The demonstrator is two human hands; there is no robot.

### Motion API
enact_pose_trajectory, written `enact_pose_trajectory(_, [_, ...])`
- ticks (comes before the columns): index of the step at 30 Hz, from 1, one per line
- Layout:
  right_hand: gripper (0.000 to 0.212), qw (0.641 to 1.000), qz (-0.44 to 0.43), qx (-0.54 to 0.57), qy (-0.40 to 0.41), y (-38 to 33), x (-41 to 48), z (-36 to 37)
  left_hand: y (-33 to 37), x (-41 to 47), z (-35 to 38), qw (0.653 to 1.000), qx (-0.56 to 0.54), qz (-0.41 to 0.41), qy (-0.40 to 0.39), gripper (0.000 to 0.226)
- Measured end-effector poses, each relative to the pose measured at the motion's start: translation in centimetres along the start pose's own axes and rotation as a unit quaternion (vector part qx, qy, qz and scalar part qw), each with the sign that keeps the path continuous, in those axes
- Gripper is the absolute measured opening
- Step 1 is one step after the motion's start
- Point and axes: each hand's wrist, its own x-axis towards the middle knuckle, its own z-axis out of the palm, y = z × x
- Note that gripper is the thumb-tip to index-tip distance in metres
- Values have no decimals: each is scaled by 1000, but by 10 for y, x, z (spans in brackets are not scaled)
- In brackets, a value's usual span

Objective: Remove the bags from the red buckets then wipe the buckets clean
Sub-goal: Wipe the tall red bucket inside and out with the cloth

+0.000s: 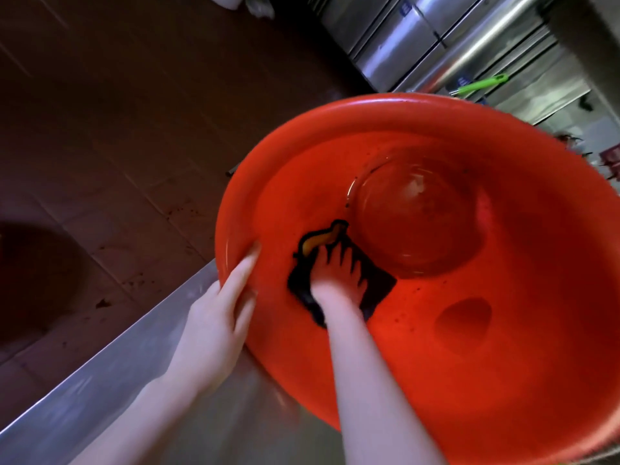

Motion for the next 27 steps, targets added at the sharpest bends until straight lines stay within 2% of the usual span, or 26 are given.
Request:
enact_pose_trajectory(2, [57,998,27,50,-13,-13,23,-7,-3,0,2,1000,4,1,4,71])
enact_pose_trajectory(4, [56,999,6,53,-8,-18,20,-3,-4,1,2,1000,8,-1,13,69])
enact_pose_trajectory(8, [57,986,-127,-75,83,10,-51,28,1,-1,3,1000,1,-15,19,68])
enact_pose_trajectory(10, [59,982,-134,-99,91,28,-76,33,7,-4,-2,1000,-10,-22,15,71])
enact_pose_trajectory(12, [59,980,-127,-134,69,44,-82,29,19,0,-12,999,27,7,39,68])
enact_pose_trajectory(15, [60,965,-157,-204,56,65,-83,18,45,27,-29,987,89,99,92,58])
enact_pose_trajectory(17, [59,956,-175,-233,36,81,-86,11,55,42,-36,981,140,126,52,65])
enact_pose_trajectory(19, [59,958,-150,-242,7,98,-90,4,55,46,-34,980,163,115,-9,70])
enact_pose_trajectory(22, [59,968,-102,-230,-21,105,-113,9,45,36,-16,987,126,82,-58,70])
enact_pose_trajectory(27, [63,979,-125,-163,-10,80,-140,33,24,21,12,992,72,67,-84,71])
